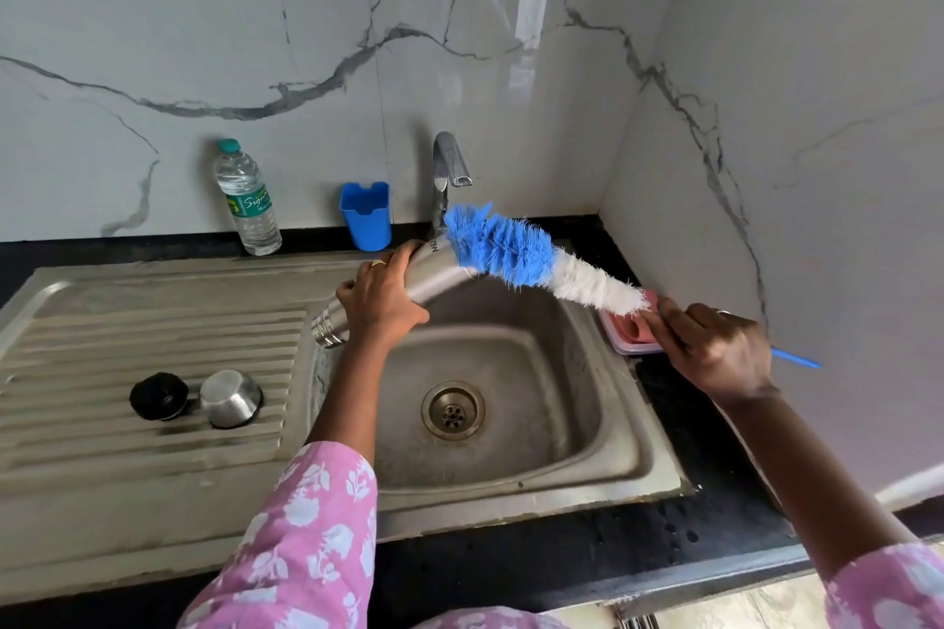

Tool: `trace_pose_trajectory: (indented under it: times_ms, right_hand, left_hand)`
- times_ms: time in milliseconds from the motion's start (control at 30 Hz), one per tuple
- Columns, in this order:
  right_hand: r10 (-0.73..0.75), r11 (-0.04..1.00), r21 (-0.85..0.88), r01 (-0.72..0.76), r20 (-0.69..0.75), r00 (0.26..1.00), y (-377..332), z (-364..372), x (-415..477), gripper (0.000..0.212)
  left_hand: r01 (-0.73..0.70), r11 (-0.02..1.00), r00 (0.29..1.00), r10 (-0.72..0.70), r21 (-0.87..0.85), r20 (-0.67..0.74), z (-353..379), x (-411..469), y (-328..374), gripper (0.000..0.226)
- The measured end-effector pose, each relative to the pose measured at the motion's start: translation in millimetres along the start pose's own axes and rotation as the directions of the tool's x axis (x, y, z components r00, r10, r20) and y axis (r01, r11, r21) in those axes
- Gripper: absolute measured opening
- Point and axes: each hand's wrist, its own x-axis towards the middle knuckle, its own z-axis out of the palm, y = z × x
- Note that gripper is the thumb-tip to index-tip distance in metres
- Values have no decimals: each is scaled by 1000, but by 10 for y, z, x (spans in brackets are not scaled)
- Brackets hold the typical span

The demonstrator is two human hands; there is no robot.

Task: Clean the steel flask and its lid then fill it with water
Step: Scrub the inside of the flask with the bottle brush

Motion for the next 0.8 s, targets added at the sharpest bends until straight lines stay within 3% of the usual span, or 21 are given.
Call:
trace_pose_trajectory:
  times_ms: [167,400,600,700,800]
  right_hand:
    - [56,998,0,-56,-17,998,-95,16,133,24]
    - [37,999,-18,-37,-25,999,-53,30,21,21]
    - [57,995,-81,-58,-14,998,9,92,-59,20]
    - [102,994,27,-102,-18,995,-92,135,-48,24]
    - [220,961,169,-219,9,975,-238,219,-37,42]
  left_hand:
    - [-21,999,999,22,-33,31,56,-32,74,97]
    - [90,948,994,-70,-307,79,52,7,41,97]
    - [186,666,981,-83,-723,175,32,-37,40,91]
    - [195,555,977,-43,-809,207,51,-51,105,86]
    - [195,460,977,-17,-866,211,60,-56,184,85]
